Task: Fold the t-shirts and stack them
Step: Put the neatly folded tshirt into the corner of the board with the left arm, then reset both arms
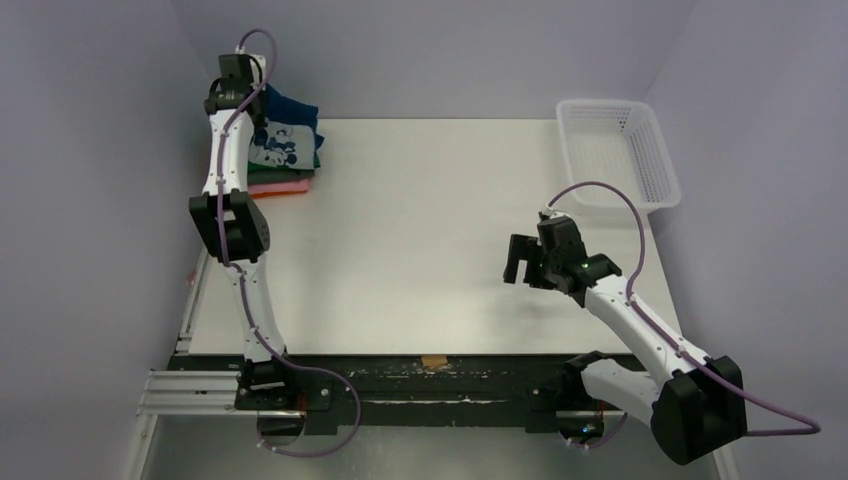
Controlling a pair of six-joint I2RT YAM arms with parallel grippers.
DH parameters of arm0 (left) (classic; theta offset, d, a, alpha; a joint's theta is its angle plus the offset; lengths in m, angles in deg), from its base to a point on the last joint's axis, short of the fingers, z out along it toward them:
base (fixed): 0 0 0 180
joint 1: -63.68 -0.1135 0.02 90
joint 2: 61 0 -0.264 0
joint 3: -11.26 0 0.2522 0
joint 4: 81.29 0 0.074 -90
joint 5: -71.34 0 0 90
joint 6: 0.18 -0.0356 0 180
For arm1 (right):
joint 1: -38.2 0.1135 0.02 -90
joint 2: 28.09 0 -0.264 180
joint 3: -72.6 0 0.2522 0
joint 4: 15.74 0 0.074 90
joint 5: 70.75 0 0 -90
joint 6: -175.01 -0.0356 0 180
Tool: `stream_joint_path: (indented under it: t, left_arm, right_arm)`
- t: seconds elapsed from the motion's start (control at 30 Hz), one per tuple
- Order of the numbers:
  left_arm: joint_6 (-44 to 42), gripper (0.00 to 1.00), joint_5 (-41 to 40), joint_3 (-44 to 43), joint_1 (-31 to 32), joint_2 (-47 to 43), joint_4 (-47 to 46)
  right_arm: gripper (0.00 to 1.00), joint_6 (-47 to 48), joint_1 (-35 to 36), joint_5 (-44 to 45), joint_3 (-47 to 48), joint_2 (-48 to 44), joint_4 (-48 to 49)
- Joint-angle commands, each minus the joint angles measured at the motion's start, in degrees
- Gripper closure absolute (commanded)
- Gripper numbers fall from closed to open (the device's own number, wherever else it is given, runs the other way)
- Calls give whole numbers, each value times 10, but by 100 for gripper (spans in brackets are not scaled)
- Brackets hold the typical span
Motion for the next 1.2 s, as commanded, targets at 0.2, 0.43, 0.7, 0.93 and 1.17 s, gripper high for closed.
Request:
stream_joint_path:
  t: [0.2, 0.43, 0.7, 0.93, 1.17]
  left_arm:
    - [-27, 75, -72, -30, -20, 19, -85]
    - [23, 0, -161, -35, -22, -5, -110]
    - [162, 0, -11, 39, -21, -122, -67]
    - [356, 0, 247, 318, -10, -337, -168]
    - [375, 0, 116, 705, 164, -622, -204]
  right_arm:
    - [1, 6, 1, 22, 18, 14, 5]
    - [1, 6, 0, 35, 21, 13, -8]
    - [1, -2, 0, 29, 14, -22, -4]
    - [1, -24, 0, 24, 12, -69, -3]
    - [1, -30, 1, 9, -4, -129, -1]
